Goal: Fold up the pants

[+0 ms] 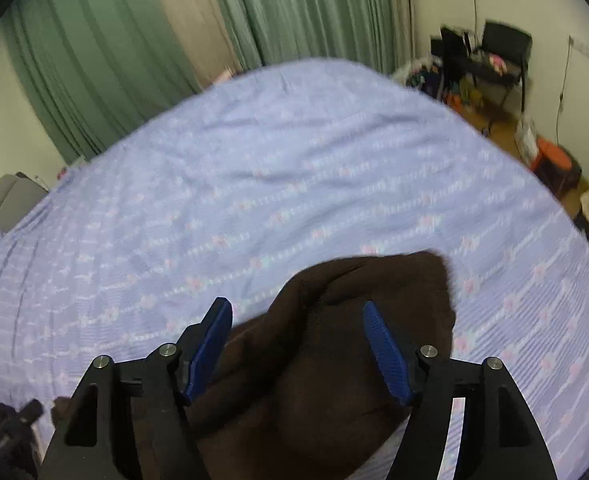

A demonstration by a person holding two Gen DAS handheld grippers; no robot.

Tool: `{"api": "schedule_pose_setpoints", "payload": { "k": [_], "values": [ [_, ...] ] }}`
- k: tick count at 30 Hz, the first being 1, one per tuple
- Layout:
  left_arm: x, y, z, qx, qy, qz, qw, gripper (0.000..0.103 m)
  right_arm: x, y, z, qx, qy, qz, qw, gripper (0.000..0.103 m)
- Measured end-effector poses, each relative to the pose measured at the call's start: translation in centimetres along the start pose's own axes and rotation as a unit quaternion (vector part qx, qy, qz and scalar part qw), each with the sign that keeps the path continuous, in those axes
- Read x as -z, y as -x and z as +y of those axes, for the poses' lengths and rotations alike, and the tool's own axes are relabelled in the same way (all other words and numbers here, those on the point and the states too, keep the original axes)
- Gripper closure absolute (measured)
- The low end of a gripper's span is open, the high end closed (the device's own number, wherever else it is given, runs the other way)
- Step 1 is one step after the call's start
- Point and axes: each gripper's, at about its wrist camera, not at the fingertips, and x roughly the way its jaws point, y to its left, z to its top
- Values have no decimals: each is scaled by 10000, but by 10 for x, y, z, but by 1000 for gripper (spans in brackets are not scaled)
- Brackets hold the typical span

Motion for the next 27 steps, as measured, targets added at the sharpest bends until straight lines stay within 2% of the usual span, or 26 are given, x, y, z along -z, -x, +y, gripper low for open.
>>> {"api": "schedule_pose_setpoints", "payload": {
  "k": [1,3,5,6,7,8,9,11,12,15,18,21,22,23,24,26,27],
  "values": [
    [0,14,-1,66,-147,-211,9996,1,0,11,2,-26,64,-84,9999,34],
    [-1,30,-6,111,-665,-541,9963,1,4,35,4,-59,198,-331,9992,32],
    [-1,35,-16,206,-1330,-686,9885,1,13,58,3,22,457,-530,9975,27],
    [-1,35,-27,287,-1902,-736,9786,1,16,65,1,50,545,-600,9967,27],
    [0,33,-35,347,-2257,-768,9705,1,21,72,-3,95,652,-660,9956,26],
    [1,30,-47,421,-2679,-798,9592,1,27,76,-9,156,740,-733,9944,26],
    [2,23,-62,561,-3175,-781,9434,1,31,78,-15,223,790,-757,9937,26],
    [3,9,-81,822,-3636,-604,9260,1,38,73,-29,305,881,-663,9934,26],
    [4,-7,-95,982,-3906,-309,9148,2,40,68,-35,332,878,-550,9941,26],
    [15,-48,-122,1003,-4379,358,8927,6,48,55,-56,331,725,-278,9964,26],
    [25,-79,-136,836,-4552,740,8833,10,53,46,-76,451,491,-73,9977,26],
    [33,-104,-144,821,-4585,1036,8788,11,60,46,-86,494,348,23,9982,26],
    [35,-109,-145,830,-4599,1098,8773,21,63,46,-86,506,369,34,9980,26],
    [39,-113,-144,800,-4620,1125,8761,37,67,47,-86,528,400,43,9978,26],
    [41,-117,-146,748,-4644,1143,8750,47,72,47,-86,528,429,58,9977,26],
    [43,-120,-148,658,-4637,1129,8763,90,78,48,-82,445,463,132,9978,26],
    [42,-117,-149,610,-4593,1000,8805,90,80,48,-80,387,463,157,9981,26]
  ]
}}
